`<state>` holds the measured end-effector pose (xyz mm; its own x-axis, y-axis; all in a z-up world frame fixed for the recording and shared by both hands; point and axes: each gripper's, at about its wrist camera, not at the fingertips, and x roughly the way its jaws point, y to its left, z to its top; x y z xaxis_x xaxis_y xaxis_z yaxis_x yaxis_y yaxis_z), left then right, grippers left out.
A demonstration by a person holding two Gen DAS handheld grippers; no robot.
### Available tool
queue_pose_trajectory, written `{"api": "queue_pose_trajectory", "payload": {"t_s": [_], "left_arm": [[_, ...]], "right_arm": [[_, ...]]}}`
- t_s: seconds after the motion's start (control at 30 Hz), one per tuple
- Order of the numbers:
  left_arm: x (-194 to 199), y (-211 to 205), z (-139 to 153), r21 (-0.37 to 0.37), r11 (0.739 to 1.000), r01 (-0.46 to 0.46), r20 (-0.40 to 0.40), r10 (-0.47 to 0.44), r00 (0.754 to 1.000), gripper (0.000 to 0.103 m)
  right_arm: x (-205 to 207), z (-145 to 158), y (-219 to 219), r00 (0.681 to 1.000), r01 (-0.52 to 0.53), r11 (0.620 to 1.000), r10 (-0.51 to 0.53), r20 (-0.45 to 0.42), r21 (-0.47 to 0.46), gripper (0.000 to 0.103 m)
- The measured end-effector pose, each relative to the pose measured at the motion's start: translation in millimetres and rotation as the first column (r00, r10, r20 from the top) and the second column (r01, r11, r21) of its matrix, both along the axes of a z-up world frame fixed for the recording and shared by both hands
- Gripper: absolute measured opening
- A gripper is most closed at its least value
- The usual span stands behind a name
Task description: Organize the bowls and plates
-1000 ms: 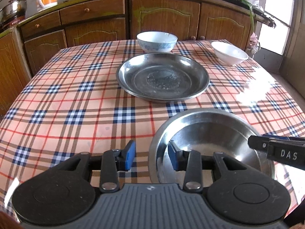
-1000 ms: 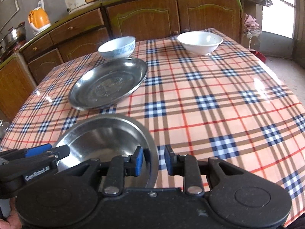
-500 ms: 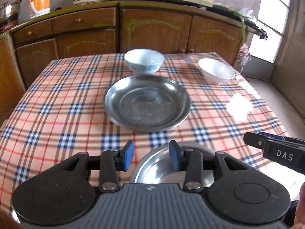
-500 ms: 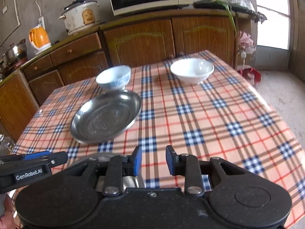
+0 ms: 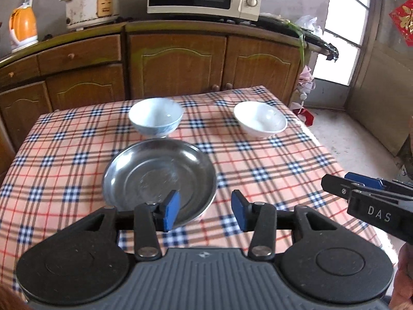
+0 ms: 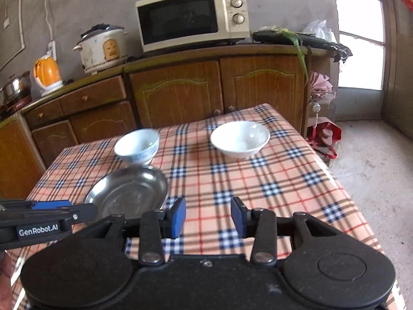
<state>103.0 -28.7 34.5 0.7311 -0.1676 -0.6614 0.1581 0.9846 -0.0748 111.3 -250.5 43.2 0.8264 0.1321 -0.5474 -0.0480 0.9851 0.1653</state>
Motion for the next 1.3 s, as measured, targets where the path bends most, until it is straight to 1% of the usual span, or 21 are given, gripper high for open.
{"api": "queue_pose_trajectory", "payload": {"t_s": [0.4,0.5,0.6,0.77,0.9,1.0,1.3], "left_arm": [[37,-33,10,0.012,0.999,0.043,-0.009,-0.043,0.999,0.046],[46,-41,12,0.009,0.999,0.051,-0.012,-0.050,0.999,0.046],[55,-49,14,0.007,0.999,0.053,-0.007,-0.053,0.999,0.049],[74,-63,15,0.013,0.999,0.049,0.002,-0.049,0.999,0.050],[92,-73,14,0.027,0.998,0.048,0.010,-0.049,0.999,0.053],[106,-78,12,0.037,0.998,0.041,0.012,-0.042,0.999,0.053],[150,-88,-3,0.054,0.998,0.011,-0.001,-0.011,1.000,0.054]], "right_arm": [[30,14,-42,0.998,0.053,0.999,-0.053,0.027,0.001,0.051],[40,16,-49,0.998,0.060,0.998,-0.060,0.029,-0.008,0.054],[51,18,-56,0.997,0.066,0.998,-0.066,0.033,-0.015,0.054],[73,18,-70,0.996,0.078,0.997,-0.077,0.035,-0.014,0.055],[94,17,-82,0.996,0.086,0.996,-0.086,0.027,-0.003,0.055],[110,14,-89,0.995,0.095,0.995,-0.095,0.026,-0.015,0.055],[158,-7,-107,0.994,0.105,0.994,-0.105,-0.016,-0.003,0.055]]}}
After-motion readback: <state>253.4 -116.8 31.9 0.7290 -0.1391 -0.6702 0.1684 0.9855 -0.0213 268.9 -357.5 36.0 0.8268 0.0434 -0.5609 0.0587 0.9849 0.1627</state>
